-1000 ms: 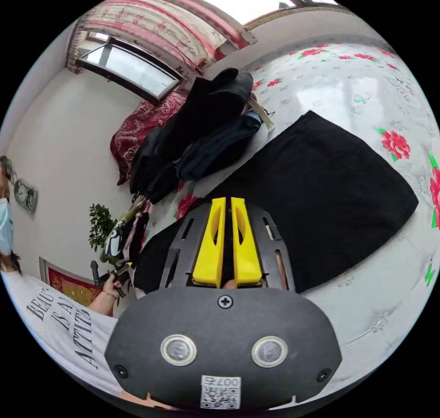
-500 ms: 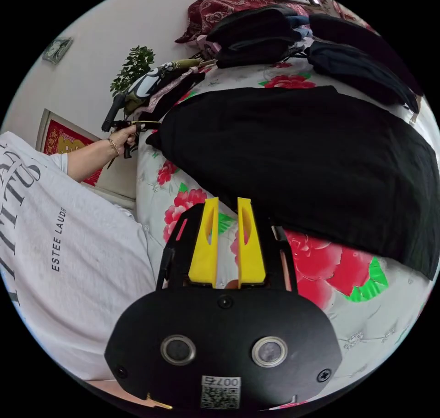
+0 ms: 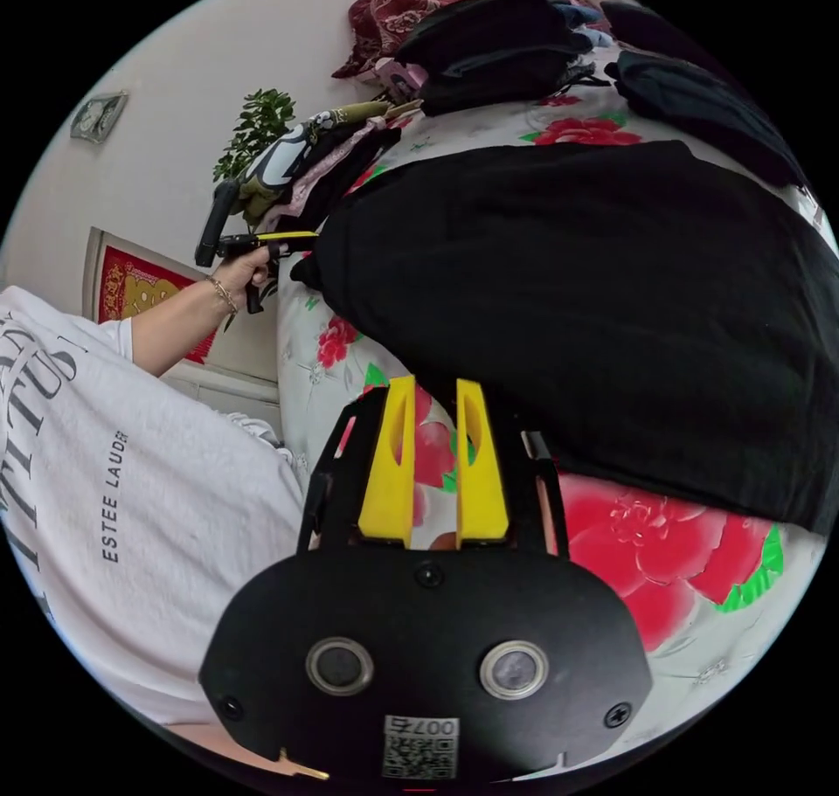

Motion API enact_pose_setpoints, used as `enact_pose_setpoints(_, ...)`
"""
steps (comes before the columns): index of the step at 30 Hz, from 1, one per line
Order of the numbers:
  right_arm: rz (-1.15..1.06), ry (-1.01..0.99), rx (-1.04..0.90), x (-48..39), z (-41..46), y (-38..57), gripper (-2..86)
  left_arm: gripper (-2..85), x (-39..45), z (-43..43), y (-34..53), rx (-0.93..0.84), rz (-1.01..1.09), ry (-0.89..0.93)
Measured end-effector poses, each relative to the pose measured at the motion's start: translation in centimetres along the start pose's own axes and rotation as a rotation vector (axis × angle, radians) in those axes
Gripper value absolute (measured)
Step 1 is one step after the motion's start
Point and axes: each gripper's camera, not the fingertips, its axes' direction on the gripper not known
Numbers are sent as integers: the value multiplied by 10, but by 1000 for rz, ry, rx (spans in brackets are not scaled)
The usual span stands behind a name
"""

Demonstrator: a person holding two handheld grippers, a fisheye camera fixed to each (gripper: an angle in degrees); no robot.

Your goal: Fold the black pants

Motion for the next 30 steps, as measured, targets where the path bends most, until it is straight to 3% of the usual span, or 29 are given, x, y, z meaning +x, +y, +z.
enact_pose_setpoints(4,-71,-11,-49,-8,-2,-4,2,49,5,-4,-3,1,27,-3)
enact_pose_setpoints(7,-148,-3,31,-17,-24,20,0,51,7,-6,-6,0,41,3)
enact_pose_setpoints(12,-32,-8,-15,-1,-24,22,6,48,12,-10,-4,23,25,-1)
enact_pose_setpoints(21,160,-170,73,18,-7,-1,6,42,29,-17,-10,0,64,-46)
enact_pose_setpoints(24,3,-113,178,-2,-30,9,2,41,31,-19,-11,2,78,-45)
enact_pose_setpoints(26,-146,-20,94,-24,-35,20,2,40,33,-20,-10,6,83,-46)
enact_pose_setpoints(30,-159,52,2,-28,-33,28,6,40,38,-22,-9,15,72,-57)
